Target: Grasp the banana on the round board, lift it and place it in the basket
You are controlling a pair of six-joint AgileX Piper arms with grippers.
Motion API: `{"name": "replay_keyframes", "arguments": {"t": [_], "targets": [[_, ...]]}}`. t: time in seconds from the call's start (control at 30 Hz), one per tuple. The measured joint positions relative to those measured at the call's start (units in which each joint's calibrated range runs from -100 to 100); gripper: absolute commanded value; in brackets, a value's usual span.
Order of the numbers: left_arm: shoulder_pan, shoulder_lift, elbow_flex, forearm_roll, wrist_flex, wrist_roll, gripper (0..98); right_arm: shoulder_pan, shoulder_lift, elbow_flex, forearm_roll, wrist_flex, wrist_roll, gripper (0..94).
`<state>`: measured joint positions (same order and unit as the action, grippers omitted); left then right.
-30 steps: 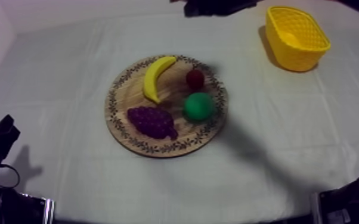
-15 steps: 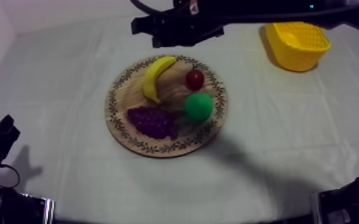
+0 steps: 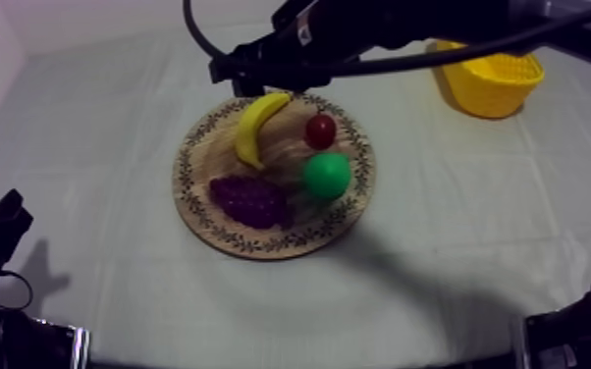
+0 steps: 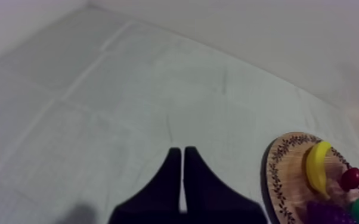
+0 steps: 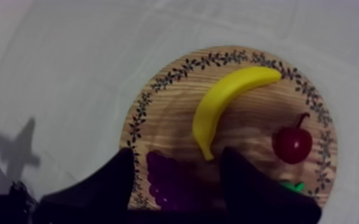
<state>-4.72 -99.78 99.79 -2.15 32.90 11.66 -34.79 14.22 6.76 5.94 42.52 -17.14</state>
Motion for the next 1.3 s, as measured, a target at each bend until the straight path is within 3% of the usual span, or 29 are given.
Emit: {"name": "replay_keyframes", "arguments": {"t": [0.2, 0.5, 1.07, 1.3], "targets": [[0.0, 0.0, 0.0, 0.0, 0.0, 0.0, 0.1, 0.98, 2.39, -1.78, -0.87, 0.5, -3.62, 46.8], [0.0, 0.0, 0.0, 0.0, 0.0, 0.0, 0.1, 2.21, 9.6, -6.25, -2.74, 1.36, -0.13, 48.9], [0.0, 0.0, 0.0, 0.0, 0.0, 0.0, 0.1, 3.21, 25.39, -15.94, -2.08, 2.88, -1.3, 46.7], [0.0, 0.0, 0.0, 0.0, 0.0, 0.0, 0.1, 2.22, 28.01, -20.63, -3.76, 4.58, -1.64, 46.5]]}}
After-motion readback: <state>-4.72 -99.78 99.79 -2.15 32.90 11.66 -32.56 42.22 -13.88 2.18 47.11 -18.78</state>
